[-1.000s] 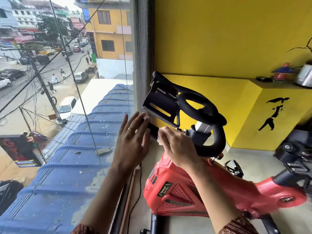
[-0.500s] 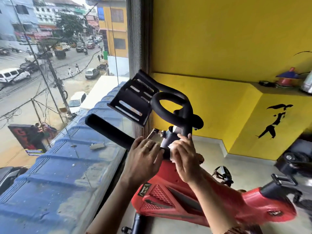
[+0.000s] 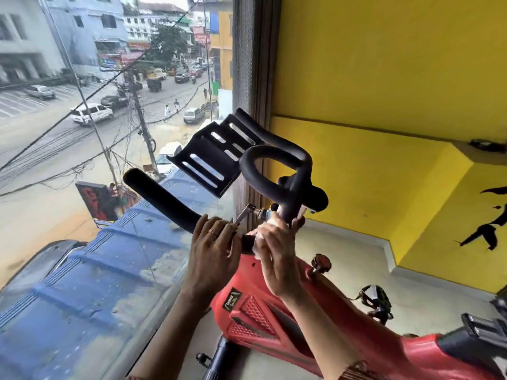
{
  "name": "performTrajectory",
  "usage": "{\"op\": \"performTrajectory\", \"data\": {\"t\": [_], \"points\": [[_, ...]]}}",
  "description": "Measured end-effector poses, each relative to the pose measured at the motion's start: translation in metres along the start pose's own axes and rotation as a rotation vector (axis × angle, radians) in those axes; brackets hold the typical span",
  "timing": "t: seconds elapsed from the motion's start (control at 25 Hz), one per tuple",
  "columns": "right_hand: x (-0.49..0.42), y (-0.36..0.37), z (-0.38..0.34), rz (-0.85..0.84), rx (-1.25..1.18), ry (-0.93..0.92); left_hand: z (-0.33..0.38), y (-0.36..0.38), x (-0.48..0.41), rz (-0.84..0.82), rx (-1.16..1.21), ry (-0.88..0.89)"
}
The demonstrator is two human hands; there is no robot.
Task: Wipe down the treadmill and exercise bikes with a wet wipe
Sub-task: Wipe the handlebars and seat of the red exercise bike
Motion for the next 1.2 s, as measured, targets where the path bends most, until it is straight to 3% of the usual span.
{"op": "performTrajectory", "data": {"t": [0.12, 0.24, 0.32, 0.44, 0.48, 0.6, 0.72, 0.84, 1.08, 1.2], "points": [[-0.008, -0.004, 0.021, -0.069, 0.106, -0.237, 0.000, 0.001, 0.001, -0.013, -0.024, -0.009], [-0.018, -0.006, 0.050, -0.015, -0.113, 0.068, 0.001, 0.003, 0.004, -0.016, -0.023, -0.062], [-0.003, -0.004, 0.028, 0.051, -0.186, 0.197, 0.001, 0.005, 0.001, -0.014, -0.016, -0.113], [0.006, -0.017, -0.021, 0.079, -0.224, -0.060, 0.003, 0.001, -0.007, 0.043, 0.043, -0.262], [-0.007, -0.028, -0.025, 0.095, -0.286, -0.056, 0.003, -0.002, -0.013, 0.098, 0.128, -0.366], [-0.074, -0.049, 0.006, 0.199, -0.435, 0.265, -0.004, 0.007, -0.040, 0.260, 0.568, -0.669], [-0.143, -0.033, 0.044, 0.108, -0.535, 0.532, -0.023, 0.034, -0.086, 0.320, 0.870, -0.775], [-0.196, -0.006, 0.072, 0.035, -0.528, 0.590, -0.035, 0.058, -0.141, 0.315, 0.867, -0.766], [-0.284, 0.034, 0.120, -0.045, -0.563, 0.544, -0.094, 0.116, -0.246, 0.168, 0.688, -0.717], [-0.319, 0.061, 0.140, -0.076, -0.478, 0.468, -0.134, 0.127, -0.279, 0.180, 0.611, -0.717]]}}
Point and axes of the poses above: each hand's wrist, its own x-axis away from the middle knuckle, its own y-axis out of the palm, z = x × y, the point moved 6 cm from there along -x, towards the middle knuckle, and after that the axes turned 13 degrees about x, right-handed, at the moved point
